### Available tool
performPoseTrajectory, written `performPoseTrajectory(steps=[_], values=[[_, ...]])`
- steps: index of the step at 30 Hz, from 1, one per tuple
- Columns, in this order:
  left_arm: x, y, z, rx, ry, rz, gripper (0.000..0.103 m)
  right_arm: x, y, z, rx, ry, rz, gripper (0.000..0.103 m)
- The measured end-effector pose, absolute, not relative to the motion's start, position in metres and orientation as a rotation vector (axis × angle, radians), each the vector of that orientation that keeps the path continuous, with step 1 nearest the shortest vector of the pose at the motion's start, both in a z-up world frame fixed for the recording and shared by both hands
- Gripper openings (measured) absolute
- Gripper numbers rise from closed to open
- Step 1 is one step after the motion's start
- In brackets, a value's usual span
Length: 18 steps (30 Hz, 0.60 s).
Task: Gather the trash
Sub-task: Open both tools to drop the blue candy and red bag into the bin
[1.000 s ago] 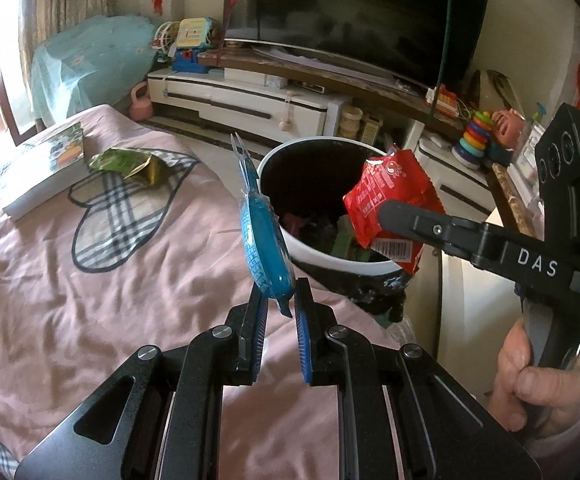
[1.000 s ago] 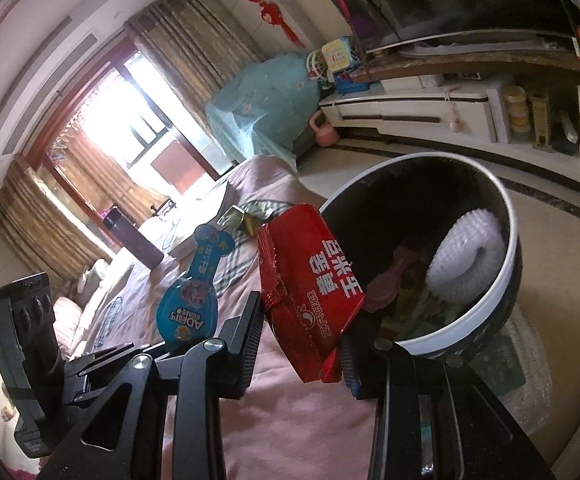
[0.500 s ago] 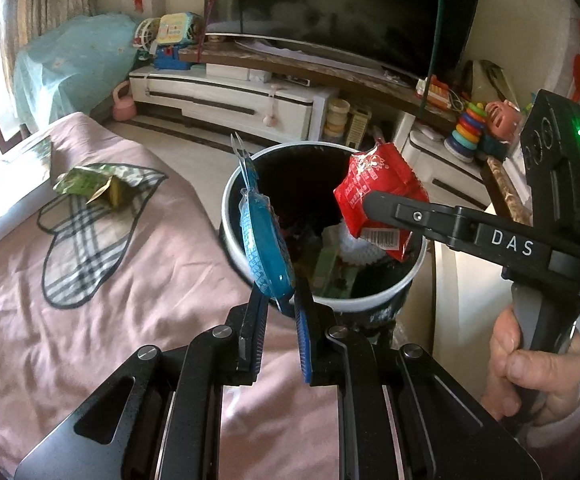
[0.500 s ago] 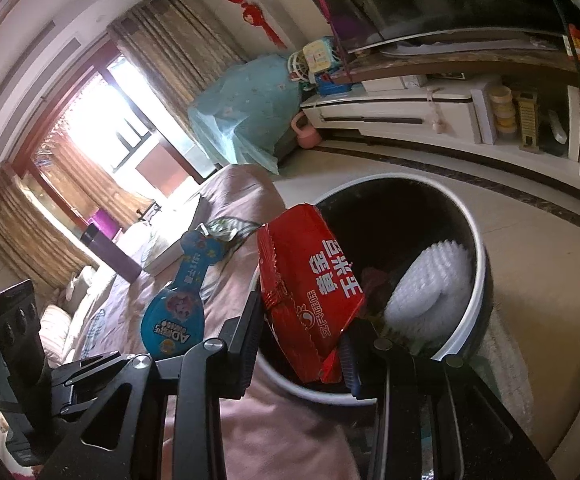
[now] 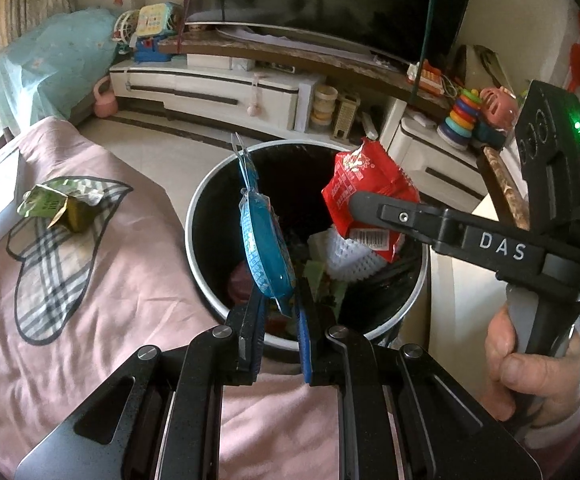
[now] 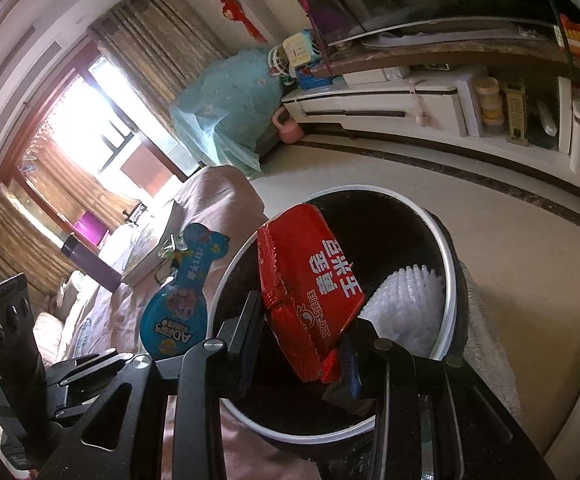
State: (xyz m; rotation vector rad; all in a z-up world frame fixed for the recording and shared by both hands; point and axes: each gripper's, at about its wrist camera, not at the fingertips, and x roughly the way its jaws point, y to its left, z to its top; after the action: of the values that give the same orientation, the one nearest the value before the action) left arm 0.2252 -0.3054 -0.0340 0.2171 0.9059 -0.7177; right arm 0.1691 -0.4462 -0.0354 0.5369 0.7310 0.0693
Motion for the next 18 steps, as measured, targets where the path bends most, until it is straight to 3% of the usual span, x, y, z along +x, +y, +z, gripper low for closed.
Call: performPoseTrajectory(steps=[12,13,15,16,18], values=[[0.232,-0.314,-0.036,0.220,0.933,-0.713,0.016,0.171,-0.452,-0.035,0.542,0.742,0.052,0.041],[0.232,-0.313,-0.036,0.218,0.936,-0.712,0.020,0.172,-0.452,-0.035,0.544,0.739,0.050,0.042],[0.231,-0.306,-0.034,0.205,0.924,-0.698,0.051,0.172,-0.453,-0.034,0.556,0.734,0.051,0.048],[0.230,-0.302,-0.031,0.197,0.908,-0.686,0.058,0.171,-0.454,-0.033,0.562,0.732,0.051,0.051],[0.226,-0.293,-0.028,0.187,0.887,-0.673,0.060,0.168,-0.454,-0.029,0.570,0.720,0.047,0.058]])
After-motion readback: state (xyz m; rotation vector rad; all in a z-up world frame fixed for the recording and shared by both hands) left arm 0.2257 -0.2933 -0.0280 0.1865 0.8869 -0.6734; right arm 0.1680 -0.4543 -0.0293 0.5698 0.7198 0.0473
